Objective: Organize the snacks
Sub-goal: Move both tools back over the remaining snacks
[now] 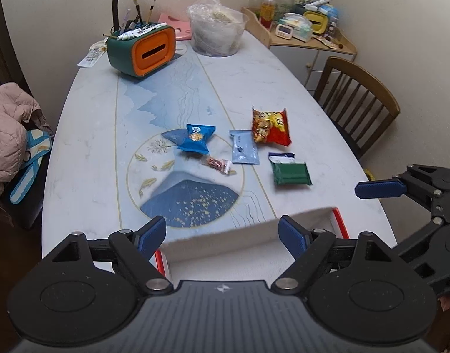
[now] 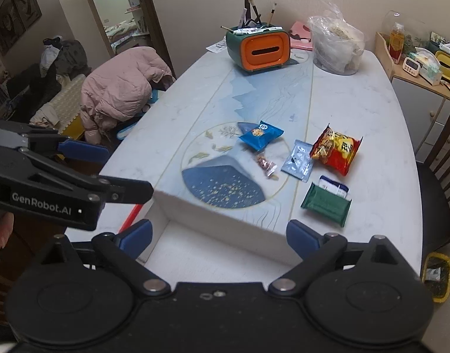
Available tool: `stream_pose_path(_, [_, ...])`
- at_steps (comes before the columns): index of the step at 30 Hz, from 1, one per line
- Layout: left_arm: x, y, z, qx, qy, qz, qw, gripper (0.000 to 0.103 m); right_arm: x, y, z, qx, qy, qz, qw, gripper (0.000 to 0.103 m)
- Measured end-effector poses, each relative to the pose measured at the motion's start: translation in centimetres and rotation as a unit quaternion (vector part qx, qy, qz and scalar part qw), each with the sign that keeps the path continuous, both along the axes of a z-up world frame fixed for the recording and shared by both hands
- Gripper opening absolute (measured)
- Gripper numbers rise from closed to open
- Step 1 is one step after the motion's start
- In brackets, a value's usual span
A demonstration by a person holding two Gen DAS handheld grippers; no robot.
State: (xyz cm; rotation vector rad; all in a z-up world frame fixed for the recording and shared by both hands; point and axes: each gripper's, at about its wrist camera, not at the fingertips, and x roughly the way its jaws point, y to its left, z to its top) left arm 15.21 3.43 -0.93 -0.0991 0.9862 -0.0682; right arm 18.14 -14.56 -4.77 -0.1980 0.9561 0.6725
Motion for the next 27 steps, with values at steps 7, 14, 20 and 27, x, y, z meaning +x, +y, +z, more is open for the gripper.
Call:
stream_pose_path(7, [5.8, 1.8, -0.6, 0.006, 0.012, 0.021, 0.9997, 0.084, 4.8, 0.7, -0.6, -0.007, 0.001, 0.013, 1.000, 0.098])
stream_pose_path(14, [11.9, 2.7, -1.9, 0.019, 0.027, 0.029, 0.9990, 0.084, 10.0, 2.3, -2.5, -0.022, 0.010, 0.027, 0.999, 0.097])
stream_pose_path(20, [16.9, 2.9, -4.3, 0.032, 0.052, 0.031, 0.9977, 0.084, 13.7, 4.4, -4.9, -0.039, 0.015, 0.053, 0.998, 0.094])
stream_pose_path(27, [21.8, 3.2, -7.8, 0.033, 0.085, 0.038, 0.9951, 0.084, 17.2, 6.8, -9.0, -0.073, 0.027, 0.092, 0.993, 0.087])
